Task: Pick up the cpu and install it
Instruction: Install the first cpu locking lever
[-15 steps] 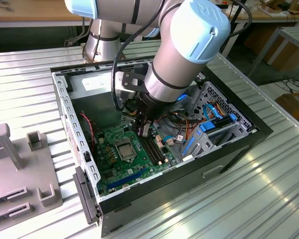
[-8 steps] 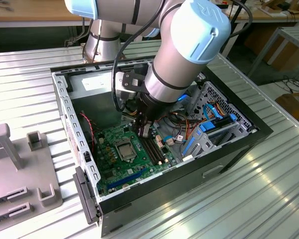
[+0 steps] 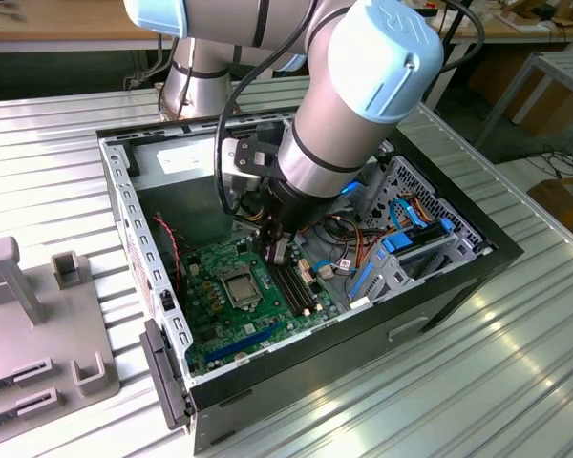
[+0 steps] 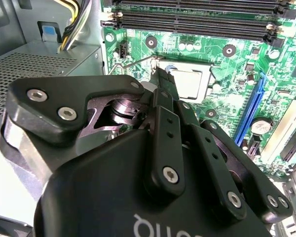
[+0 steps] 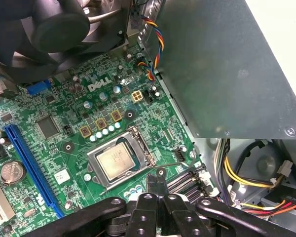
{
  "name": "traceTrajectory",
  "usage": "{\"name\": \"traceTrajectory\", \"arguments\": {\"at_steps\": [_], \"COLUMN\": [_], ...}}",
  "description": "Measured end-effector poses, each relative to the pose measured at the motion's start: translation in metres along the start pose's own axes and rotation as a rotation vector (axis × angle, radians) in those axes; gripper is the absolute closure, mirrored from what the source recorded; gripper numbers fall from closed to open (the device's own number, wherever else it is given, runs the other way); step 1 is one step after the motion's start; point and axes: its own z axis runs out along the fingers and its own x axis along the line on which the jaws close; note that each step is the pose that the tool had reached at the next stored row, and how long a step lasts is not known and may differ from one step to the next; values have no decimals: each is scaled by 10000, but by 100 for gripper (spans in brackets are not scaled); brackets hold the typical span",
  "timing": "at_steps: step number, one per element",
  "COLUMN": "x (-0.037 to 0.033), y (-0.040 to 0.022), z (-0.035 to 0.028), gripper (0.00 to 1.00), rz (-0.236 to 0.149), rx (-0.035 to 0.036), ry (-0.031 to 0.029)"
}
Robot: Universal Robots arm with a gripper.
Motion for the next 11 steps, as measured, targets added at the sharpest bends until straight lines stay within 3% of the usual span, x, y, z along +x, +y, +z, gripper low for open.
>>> {"name": "traceTrajectory", "arguments": {"at_steps": [5, 11], "x": [-37, -211], "y": [-28, -60], "z": [2, 24], "gripper": [89, 89], "rz": [-1, -1], "rx": [0, -3], "ry": [0, -6]}}
